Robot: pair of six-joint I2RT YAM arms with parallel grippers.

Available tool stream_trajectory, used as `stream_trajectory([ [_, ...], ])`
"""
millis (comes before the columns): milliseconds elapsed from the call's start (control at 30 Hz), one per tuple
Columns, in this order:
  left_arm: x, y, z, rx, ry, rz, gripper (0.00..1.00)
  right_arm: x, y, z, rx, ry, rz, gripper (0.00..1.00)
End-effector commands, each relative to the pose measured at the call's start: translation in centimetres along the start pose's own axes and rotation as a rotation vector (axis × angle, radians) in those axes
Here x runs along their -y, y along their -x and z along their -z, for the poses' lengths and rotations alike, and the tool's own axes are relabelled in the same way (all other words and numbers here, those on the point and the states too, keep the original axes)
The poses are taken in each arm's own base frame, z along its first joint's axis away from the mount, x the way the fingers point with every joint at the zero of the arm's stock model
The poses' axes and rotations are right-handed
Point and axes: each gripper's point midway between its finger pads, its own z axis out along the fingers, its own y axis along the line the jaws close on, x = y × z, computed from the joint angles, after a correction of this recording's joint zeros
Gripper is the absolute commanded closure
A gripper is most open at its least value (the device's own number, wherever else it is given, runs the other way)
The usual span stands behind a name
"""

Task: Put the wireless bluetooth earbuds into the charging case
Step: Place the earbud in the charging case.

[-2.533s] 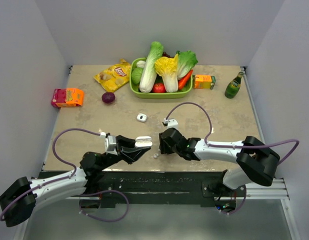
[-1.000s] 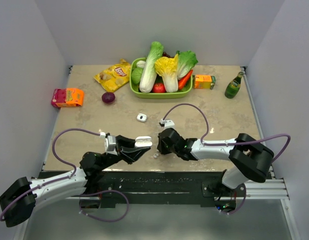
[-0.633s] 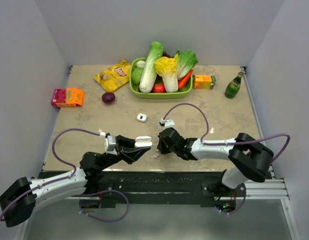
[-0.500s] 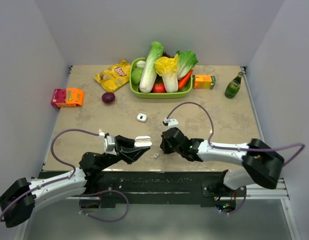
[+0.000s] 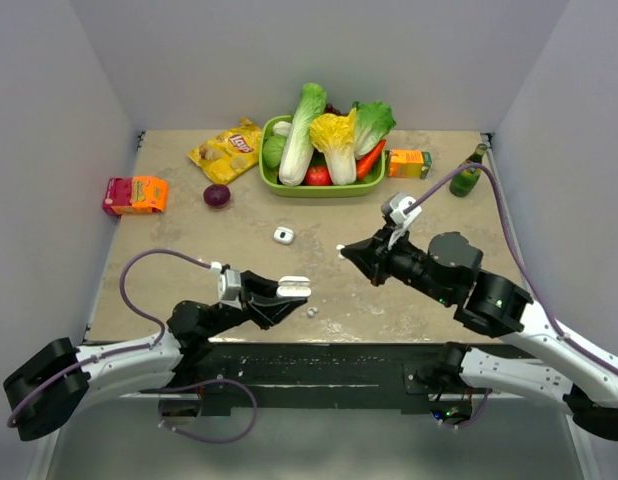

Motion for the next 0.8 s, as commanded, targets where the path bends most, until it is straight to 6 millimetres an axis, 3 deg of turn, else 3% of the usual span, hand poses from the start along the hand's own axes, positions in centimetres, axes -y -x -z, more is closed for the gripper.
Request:
stream_trajectory([
  [0,3.1,-1.6,2.3,-0.012,-0.170,0.018,1.00,-3.3,-1.5,2.3,-0.119,0.243,0.201,1.00],
  [33,4.1,-2.3,2.2,-0.057,-0.238,0.027,1.00,-4.0,-1.6,2.6,-0.124,0.272,0.216,1.00],
  [100,5.3,-1.6,1.2,-0.060,-0.319,0.030,1.00,-4.6,-2.0,3.0,-0.138,0.311,0.250,1.00],
  [133,5.9,-2.4,1.2,-0.102,-0.368,0.042,1.00,-5.1,-2.3,3.2,-0.142,0.333,0.256,1.00],
  [300,7.4,-2.1,-0.2,-0.131,-0.480,0.080,1.00,-7.2,-3.6,3.8,-0.169,0.410,0.287,1.00],
  [467,7.6,-2.1,-1.3,-0.150,-0.509,0.095,1.00,-9.5,-4.6,4.4,-0.193,0.495,0.303,1.00],
  [633,7.6,-2.2,-2.1,-0.182,-0.526,0.090,1.00,-10.0,-6.8,3.9,-0.246,0.513,0.313,1.00],
  [767,7.6,-2.1,-2.5,-0.192,-0.531,0.084,1.00,-9.6,-7.4,3.1,-0.253,0.478,0.314,1.00],
])
